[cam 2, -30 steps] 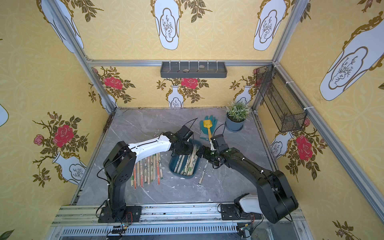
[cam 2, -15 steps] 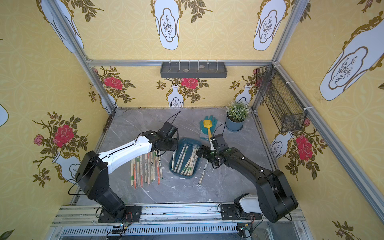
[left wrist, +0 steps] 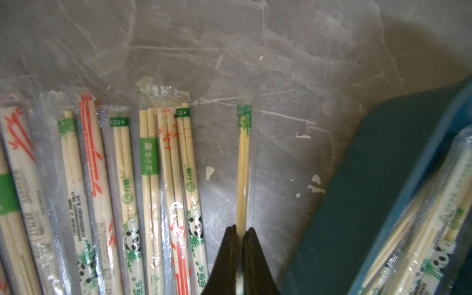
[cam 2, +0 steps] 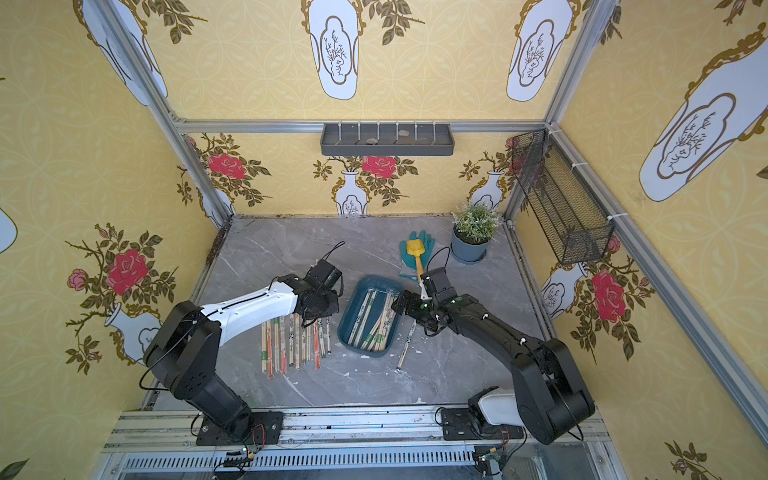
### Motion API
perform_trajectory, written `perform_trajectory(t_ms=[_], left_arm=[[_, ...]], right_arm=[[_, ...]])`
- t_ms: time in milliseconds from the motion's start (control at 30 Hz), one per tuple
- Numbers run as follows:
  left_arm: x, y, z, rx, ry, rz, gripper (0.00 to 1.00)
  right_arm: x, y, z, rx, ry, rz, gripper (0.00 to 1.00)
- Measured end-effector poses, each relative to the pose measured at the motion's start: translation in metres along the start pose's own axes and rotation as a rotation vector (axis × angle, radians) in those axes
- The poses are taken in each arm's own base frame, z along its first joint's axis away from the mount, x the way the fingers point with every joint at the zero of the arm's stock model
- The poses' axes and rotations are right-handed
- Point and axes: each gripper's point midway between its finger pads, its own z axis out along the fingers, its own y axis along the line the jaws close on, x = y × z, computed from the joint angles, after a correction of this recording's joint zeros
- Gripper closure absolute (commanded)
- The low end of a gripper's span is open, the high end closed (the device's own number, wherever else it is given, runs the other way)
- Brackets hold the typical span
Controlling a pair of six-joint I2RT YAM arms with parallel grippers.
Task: Take the paired disposable chopsticks out of the storage box
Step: Place the paired disposable chopsticks at the center of the board.
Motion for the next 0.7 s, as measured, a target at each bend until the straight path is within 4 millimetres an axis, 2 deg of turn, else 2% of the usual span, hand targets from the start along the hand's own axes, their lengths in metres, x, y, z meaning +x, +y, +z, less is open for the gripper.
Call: perform_trajectory(t_ms=[167, 400, 567, 700], left_arm=[[0.004, 0.008, 0.012, -0.019, 0.013, -0.015, 0.9], [0.003, 0.012, 0.016, -0.022, 0.012, -0.026, 0.71], [-0.007, 0.006, 0.002, 0.01, -0.021, -0.031, 0.69], [-0.023, -0.005, -0.021, 0.058, -0.07, -0.026, 0.66]], right_arm=[[0.0, -0.001, 0.001, 0.004, 0.004, 0.002, 0.02], [0.0, -0.001, 0.003, 0.007, 0.008, 0.003, 0.02], [-0.002, 0.001, 0.003, 0.003, 0.005, 0.001, 0.02], [-0.002, 0.001, 0.003, 0.001, 0.006, 0.001, 0.03]])
